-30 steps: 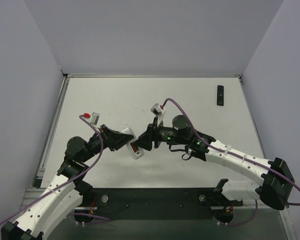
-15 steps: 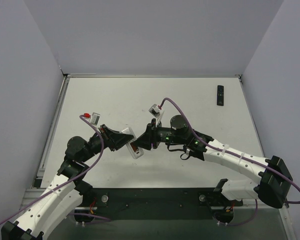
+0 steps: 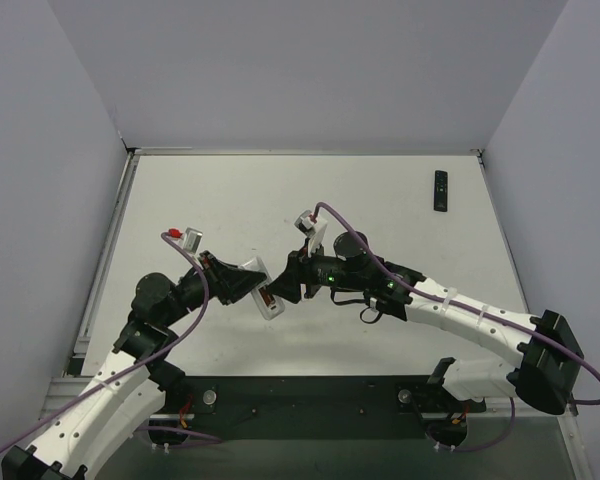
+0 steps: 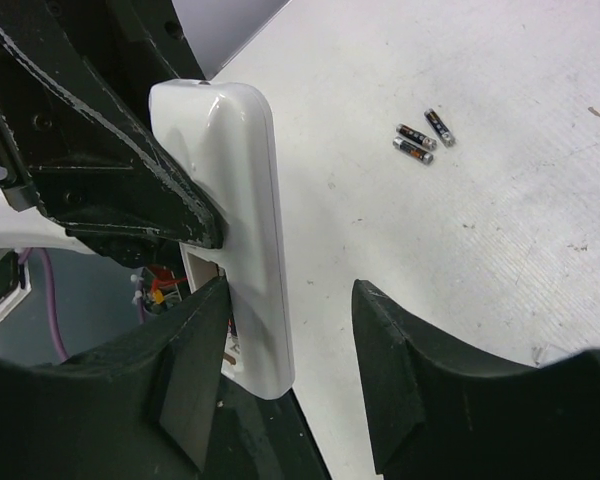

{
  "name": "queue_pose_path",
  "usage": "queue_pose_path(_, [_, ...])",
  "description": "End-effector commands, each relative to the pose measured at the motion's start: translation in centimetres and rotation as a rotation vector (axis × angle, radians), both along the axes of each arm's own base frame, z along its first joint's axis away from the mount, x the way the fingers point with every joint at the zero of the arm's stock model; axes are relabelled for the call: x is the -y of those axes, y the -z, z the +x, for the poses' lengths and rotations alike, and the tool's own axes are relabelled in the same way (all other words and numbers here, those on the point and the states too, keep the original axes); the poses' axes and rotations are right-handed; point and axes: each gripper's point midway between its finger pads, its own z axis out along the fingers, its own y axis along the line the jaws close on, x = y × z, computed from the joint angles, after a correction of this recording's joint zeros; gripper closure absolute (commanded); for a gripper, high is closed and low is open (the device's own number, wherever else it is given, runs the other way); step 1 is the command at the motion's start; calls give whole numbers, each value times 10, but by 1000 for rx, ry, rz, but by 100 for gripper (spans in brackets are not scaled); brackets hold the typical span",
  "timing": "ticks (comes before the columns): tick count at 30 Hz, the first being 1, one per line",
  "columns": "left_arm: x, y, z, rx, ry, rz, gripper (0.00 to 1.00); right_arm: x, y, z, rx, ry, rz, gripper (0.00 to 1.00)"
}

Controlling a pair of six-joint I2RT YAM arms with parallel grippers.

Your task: Load the batteries into the remote control

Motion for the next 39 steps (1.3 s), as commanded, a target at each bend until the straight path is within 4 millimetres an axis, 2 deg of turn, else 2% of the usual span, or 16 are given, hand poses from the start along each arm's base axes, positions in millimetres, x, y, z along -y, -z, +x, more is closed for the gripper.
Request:
queue_pose_path(1, [-5,-27,0,77,-27,-14,100,5,-20,13,77,42,5,53])
queue_pose_path(6, [-14,-10,10,30,-107,46,100,15,-32,19,134,73,6,42])
queue_pose_path(8, [-23,-5,16,2,-168,88,100,21,-30,26,129,99,-7,27])
queue_pose_path(10, [-39,11,22,-36,-256,178,100,26,-26,33,125,124,-34,21])
queue_pose_path(15, [-77,-1,23,10,-427,305,100,29,1,54,152,128,-184,22])
queue_pose_path(21, [-131,-9,15,61,-640,436,100,-3,42,69,159,-14,-311,28])
queue_pose_path(22, [-140,-12,14,74,-685,448,100,-10,62,71,132,-45,-345,30])
queue_pose_path(23, [-146,-14,12,89,-705,459,100,-20,56,75,159,-74,-337,32])
queue_pose_path(25, [-160,-20,7,134,-757,482,100,-34,79,75,140,-131,-368,34])
queue_pose_path(26, [-165,-24,3,157,-776,475,100,-43,75,80,159,-146,-358,34])
queue_pose_path(30, [-181,-22,-3,198,-839,489,100,-72,96,85,187,-241,-387,40])
queue_pose_path(31, [-182,-13,-1,193,-842,503,100,-80,112,82,174,-272,-404,41])
queue_pose_path(33, [-183,-11,-3,210,-852,483,100,-94,111,86,196,-298,-400,43])
queue_pose_path(34, [-183,-10,-3,216,-853,476,100,-100,126,82,186,-321,-420,45])
queue_pose_path(36, [-185,-13,-4,229,-862,467,100,-114,124,85,206,-338,-422,49])
queue_pose_path(39, [-195,-14,-5,227,-907,493,100,-129,144,85,224,-373,-467,53])
